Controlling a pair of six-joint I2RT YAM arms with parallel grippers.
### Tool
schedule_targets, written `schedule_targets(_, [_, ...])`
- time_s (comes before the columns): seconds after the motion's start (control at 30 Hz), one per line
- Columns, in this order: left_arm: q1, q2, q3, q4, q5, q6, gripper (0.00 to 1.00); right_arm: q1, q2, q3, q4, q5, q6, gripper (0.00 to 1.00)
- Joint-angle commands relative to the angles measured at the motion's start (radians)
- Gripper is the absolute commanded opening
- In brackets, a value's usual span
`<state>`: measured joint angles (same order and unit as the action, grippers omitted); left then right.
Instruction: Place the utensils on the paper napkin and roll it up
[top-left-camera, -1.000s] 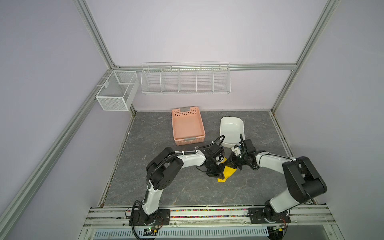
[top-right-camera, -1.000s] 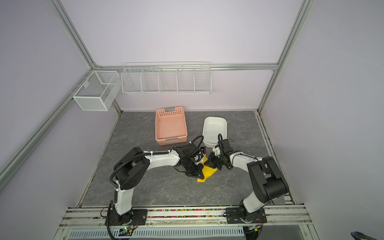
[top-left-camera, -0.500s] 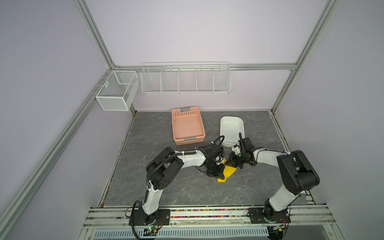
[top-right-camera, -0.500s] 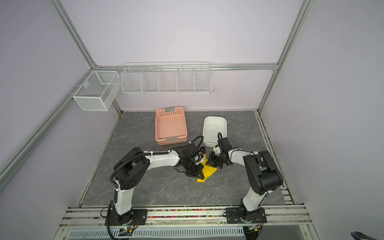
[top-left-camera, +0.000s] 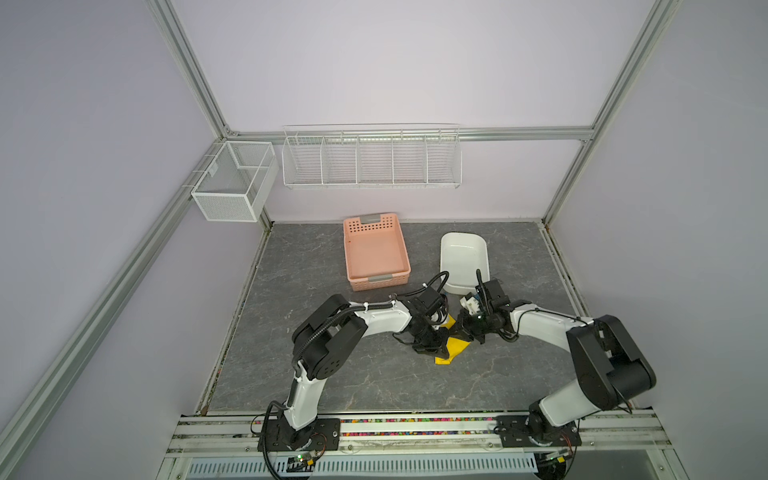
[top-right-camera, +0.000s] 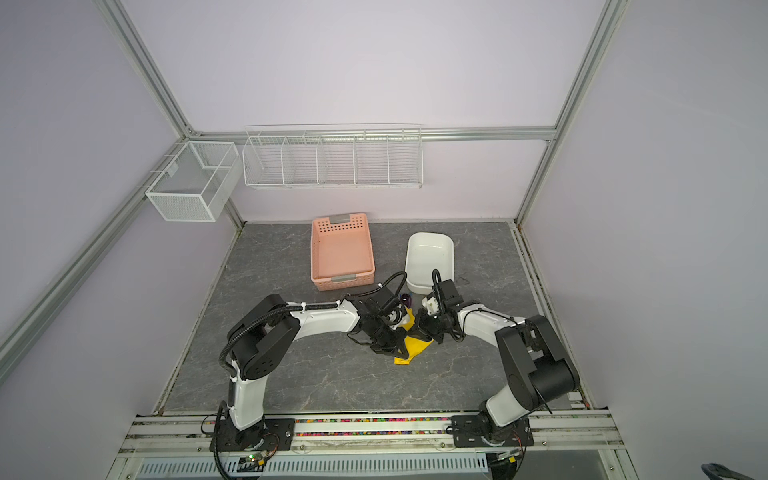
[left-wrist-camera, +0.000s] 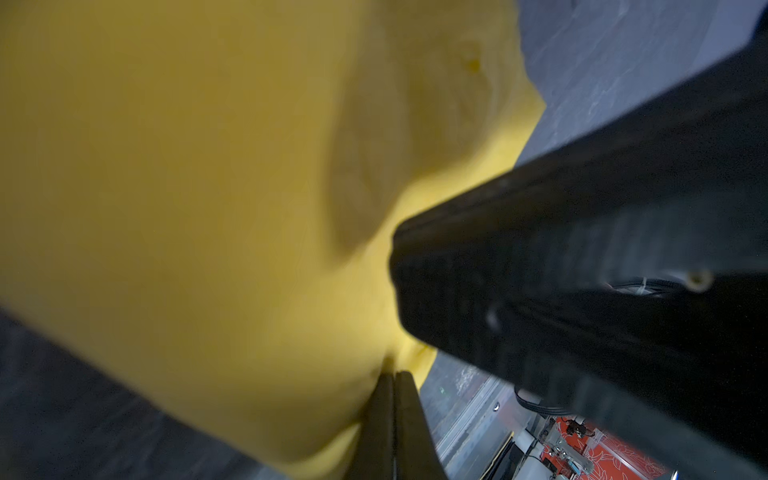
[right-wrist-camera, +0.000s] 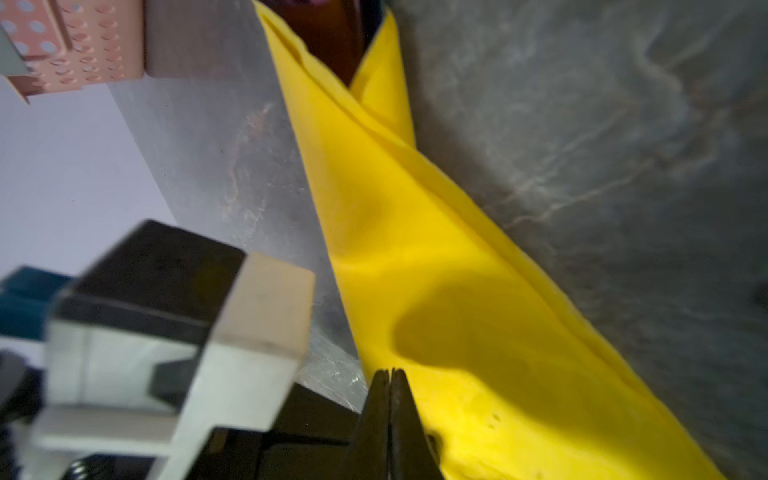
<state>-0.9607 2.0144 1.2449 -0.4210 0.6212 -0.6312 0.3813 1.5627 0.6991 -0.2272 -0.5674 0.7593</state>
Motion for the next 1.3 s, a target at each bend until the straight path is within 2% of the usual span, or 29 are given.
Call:
schedule_targets(0.0, [-0.003,0.033,-0.03,-0.05,-0.041,0.005,0.0,0.004,0.033,-0.031,0.034,0.003,0.016,0.06])
schedule_targets(0.1, [-0.003,0.033,-0.029,-0.047,-0.04,0.005,0.0,0.006,0.078,-0.038,0.059,-0.019,0.011,0.06])
schedule_targets(0.23, [-0.003,0.022,-0.026,-0.041,-0.04,0.005,0.0,0.006,0.094,-0.05,0.039,0.011,-0.008,0.06])
schedule_targets(0.47, [0.012,-0.085,0.033,-0.069,-0.076,-0.002,0.03,0.005,0.092,-0.049,-0.025,0.061,-0.046,0.06])
schedule_targets(0.63, [0.084,-0.181,0.017,-0.045,-0.132,-0.032,0.1,0.004,0.089,-0.049,-0.029,0.063,-0.05,0.07])
schedule_targets(0.7, [0.117,-0.198,-0.005,-0.01,-0.134,-0.041,0.15,0.004,0.091,-0.047,-0.027,0.061,-0.051,0.06])
schedule_targets(1.0, [0.2,-0.144,-0.075,0.168,-0.081,-0.094,0.33,0.003,0.091,-0.041,-0.032,0.055,-0.049,0.07])
schedule_targets(1.27, [0.203,-0.053,-0.108,0.286,-0.018,-0.134,0.37,0.004,0.084,-0.046,-0.031,0.055,-0.047,0.07])
